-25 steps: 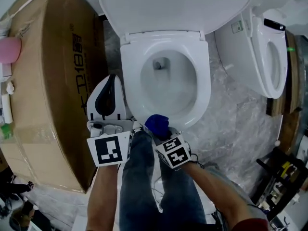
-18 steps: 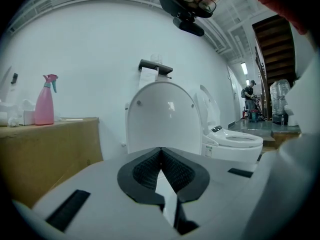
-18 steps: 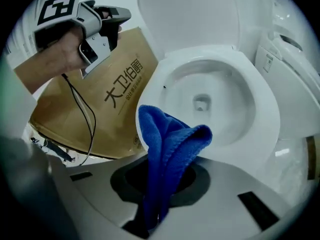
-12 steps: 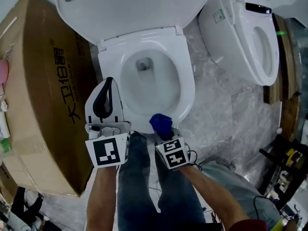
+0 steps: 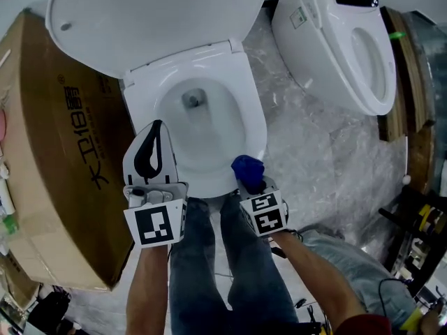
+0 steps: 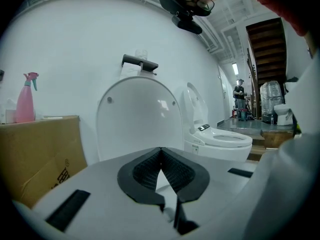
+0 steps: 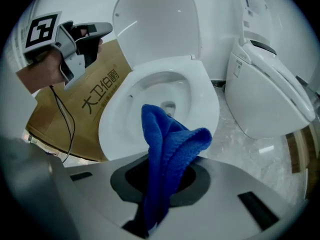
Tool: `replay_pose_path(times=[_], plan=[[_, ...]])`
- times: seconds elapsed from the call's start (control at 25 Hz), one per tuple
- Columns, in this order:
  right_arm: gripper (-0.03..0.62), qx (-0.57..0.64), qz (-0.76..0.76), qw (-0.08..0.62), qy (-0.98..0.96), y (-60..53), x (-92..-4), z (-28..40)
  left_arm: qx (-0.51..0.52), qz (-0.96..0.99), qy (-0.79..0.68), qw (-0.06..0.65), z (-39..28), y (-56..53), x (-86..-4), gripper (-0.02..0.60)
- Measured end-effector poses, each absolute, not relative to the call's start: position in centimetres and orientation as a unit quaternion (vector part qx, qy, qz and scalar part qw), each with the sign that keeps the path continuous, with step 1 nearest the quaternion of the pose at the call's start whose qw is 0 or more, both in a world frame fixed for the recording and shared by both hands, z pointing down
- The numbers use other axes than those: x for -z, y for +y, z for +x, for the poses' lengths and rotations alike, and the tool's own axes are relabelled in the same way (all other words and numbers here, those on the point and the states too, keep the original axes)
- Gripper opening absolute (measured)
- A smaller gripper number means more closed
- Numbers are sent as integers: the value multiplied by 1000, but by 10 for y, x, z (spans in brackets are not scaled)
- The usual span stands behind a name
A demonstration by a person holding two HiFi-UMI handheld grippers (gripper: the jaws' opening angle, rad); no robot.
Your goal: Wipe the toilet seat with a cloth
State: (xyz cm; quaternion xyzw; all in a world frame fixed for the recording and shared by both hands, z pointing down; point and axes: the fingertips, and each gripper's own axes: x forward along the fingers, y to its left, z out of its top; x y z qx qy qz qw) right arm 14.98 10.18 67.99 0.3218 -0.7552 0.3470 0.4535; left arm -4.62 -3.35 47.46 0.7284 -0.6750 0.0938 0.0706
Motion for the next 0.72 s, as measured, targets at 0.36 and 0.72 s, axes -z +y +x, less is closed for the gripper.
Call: replay_pose_path(times=[0.36,0.72], plan=[[66,-358,366,426,-746,57,-683,162,-98,731,-670,81,-36,-34,-482,15],[66,-335,386,423,-748,-4,-686,158,-97,728,-672,97,-40,-32,-491,15]])
